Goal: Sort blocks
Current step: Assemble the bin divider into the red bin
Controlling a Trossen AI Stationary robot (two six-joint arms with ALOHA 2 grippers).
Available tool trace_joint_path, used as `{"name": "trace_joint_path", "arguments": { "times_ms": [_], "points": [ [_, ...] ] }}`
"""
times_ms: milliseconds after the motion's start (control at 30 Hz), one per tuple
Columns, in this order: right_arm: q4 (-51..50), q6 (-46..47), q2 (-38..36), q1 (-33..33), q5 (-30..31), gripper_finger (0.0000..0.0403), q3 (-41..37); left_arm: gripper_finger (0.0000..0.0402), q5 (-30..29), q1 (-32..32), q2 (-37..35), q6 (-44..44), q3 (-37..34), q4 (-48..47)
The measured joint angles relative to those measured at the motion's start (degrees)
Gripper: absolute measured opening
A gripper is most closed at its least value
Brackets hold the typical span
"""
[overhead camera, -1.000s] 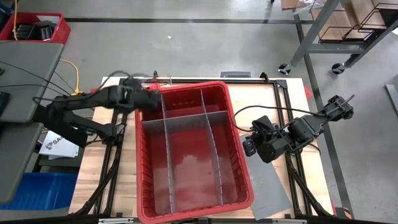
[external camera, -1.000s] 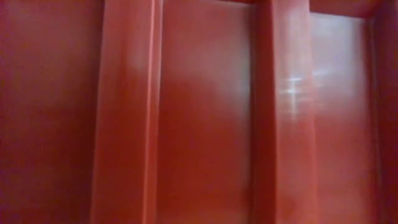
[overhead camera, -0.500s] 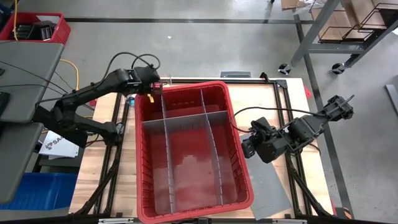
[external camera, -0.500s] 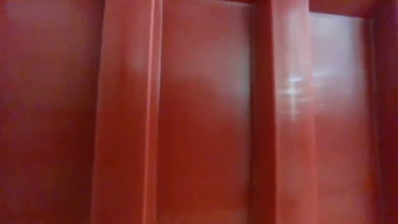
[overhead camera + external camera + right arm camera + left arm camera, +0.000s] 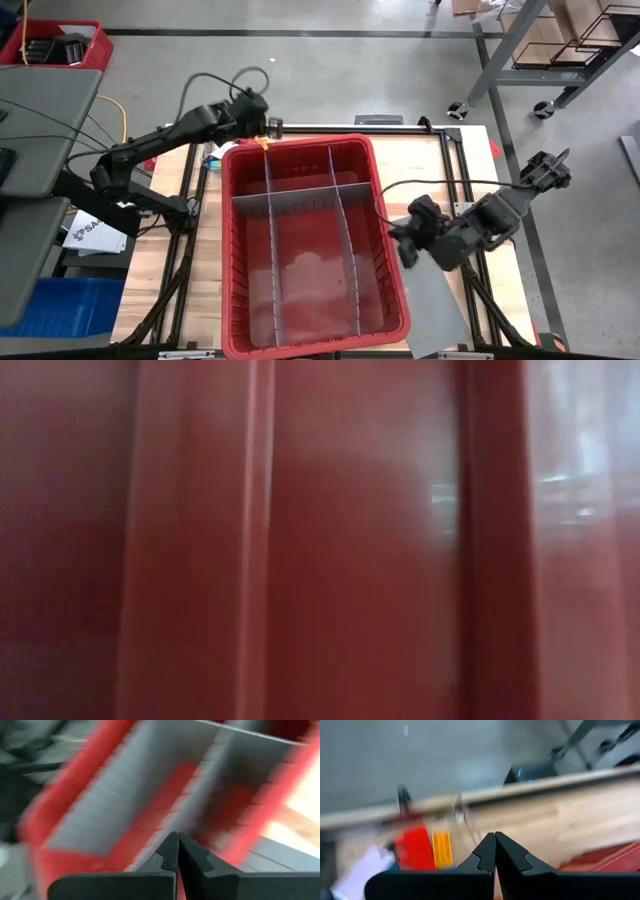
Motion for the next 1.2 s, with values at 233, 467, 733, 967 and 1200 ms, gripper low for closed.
{"name": "trace_joint_path", "arguments": {
  "times_ms": [233, 467, 733, 967, 1200],
  "points": [
    [12.0, -2.5, 3.9, 7.0, -28.5, 0.0000, 0.0, 0.0000, 0.6, -3.5, -5.1, 11.3, 6.9, 8.4],
    [20.2, 4.1, 20.7, 16.5, -47.1, 0.0000, 0.0, 0.0000, 4.8, -14.1, -9.6, 13.7, 10.4, 22.4],
    [27.7, 10.2, 33.0, 22.0, -50.3, 0.0054, -0.2, 0.0000, 0.8, -27.1, -10.1, 11.5, 12.2, 24.6],
    [19.8, 8.2, 33.5, 22.3, -48.4, 0.0140, -0.2, 0.0000, 1.3, -33.5, -9.2, 12.8, 12.2, 32.9],
    [10.1, 7.7, 27.2, 23.3, -49.0, 0.0153, 0.0, 0.0000, 6.1, -35.8, -9.0, 15.6, 12.2, 48.4]
  ]
}}
